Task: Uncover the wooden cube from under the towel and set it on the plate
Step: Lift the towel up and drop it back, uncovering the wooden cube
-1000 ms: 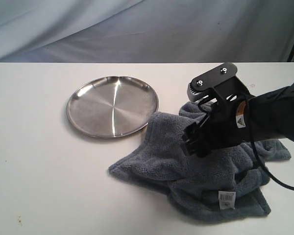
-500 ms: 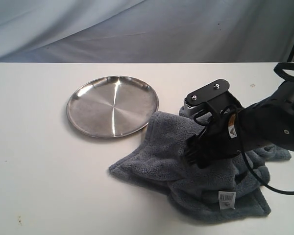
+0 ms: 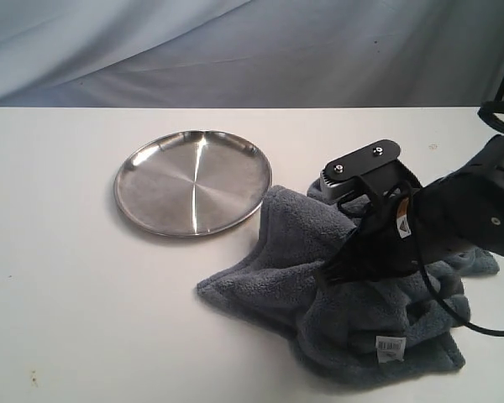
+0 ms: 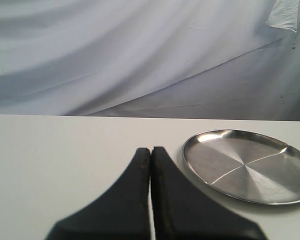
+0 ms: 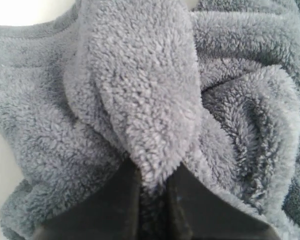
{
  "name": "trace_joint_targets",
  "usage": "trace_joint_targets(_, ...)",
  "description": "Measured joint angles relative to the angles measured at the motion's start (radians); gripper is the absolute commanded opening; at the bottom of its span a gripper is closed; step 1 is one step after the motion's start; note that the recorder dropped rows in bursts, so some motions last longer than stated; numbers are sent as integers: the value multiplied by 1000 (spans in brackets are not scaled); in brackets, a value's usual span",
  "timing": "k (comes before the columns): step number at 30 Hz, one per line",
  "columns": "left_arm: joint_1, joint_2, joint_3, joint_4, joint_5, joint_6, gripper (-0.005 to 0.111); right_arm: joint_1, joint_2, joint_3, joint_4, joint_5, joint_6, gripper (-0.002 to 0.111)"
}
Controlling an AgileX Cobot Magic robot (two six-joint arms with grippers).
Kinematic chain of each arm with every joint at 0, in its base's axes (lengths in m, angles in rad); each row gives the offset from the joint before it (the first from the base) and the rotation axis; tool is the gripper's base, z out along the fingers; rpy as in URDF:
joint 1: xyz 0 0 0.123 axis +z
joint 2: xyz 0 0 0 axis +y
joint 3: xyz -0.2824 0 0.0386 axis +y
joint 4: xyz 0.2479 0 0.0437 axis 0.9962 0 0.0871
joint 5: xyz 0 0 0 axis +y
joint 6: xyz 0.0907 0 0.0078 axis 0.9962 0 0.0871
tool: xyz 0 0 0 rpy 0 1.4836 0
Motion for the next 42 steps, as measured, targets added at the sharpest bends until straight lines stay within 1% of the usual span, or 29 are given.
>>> trace_joint_targets(4,0,0,0,0,0,0,1,0,-65,6,25,48,0,0)
trace_joint_targets(9,0,0,0,0,0,0,1,0,-204,9,41,18,0,0)
trace_joint_targets(19,0,0,0,0,0,0,1,0,-425,10,45,-278,-3,0)
trace_joint_targets(23,0,0,0,0,0,0,1,0,-457,10,44,-403,-72,0)
trace_joint_targets(28,0,0,0,0,0,0,1,-3,-460,10,41,-508,-242,0)
trace_joint_targets(31,0,0,0,0,0,0,1,-32,-460,10,41,-571,-347,0)
trace_joint_targets(32,0,0,0,0,0,0,1,-66,-460,10,46,-602,-374,0)
trace_joint_targets(35,0,0,0,0,0,0,1,-135,-454,10,52,-635,-387,0)
trace_joint_targets(38,0,0,0,0,0,0,1,-209,-373,10,77,-713,-394,0)
trace_joint_targets(42,0,0,0,0,0,0,1,-221,-203,-29,106,-740,-394,0)
